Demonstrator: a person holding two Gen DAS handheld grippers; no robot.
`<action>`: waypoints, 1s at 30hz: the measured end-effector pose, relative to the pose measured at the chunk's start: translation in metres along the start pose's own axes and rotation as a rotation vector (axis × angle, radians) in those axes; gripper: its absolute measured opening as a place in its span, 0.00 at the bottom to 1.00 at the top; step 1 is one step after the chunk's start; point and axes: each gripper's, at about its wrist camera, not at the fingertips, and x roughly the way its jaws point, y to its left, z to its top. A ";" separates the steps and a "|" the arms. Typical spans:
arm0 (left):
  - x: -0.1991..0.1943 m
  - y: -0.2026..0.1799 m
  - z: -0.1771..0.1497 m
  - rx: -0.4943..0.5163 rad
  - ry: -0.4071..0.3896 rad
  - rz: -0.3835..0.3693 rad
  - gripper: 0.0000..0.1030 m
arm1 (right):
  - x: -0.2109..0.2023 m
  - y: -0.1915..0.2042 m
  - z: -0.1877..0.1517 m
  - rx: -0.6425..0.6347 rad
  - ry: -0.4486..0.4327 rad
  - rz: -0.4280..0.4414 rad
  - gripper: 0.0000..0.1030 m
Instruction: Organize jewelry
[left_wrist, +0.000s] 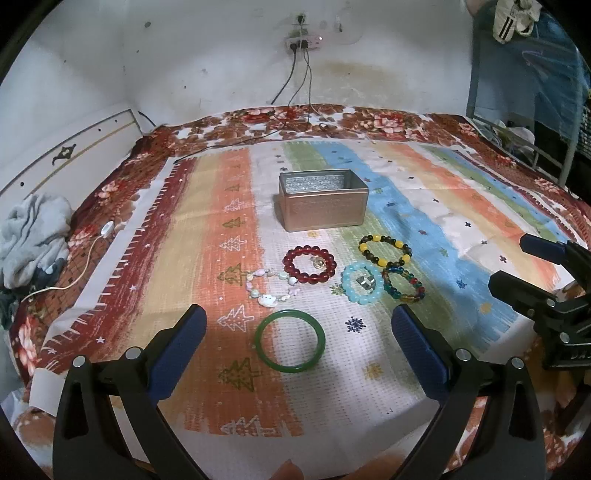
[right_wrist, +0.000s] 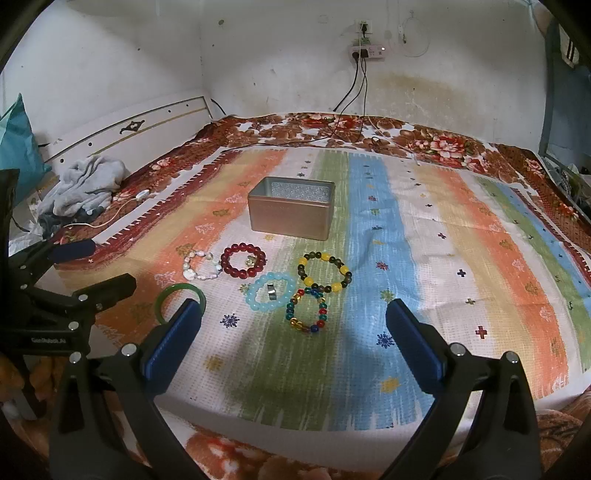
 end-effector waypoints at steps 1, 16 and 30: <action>-0.001 0.001 0.000 0.001 -0.001 0.000 0.95 | 0.001 0.000 0.000 -0.003 0.004 0.001 0.95; 0.023 0.005 0.025 -0.031 0.043 -0.021 0.95 | 0.020 -0.015 0.020 0.027 0.022 -0.029 0.95; 0.066 0.024 0.064 -0.077 0.100 -0.042 0.95 | 0.056 -0.030 0.052 0.029 0.051 -0.044 0.95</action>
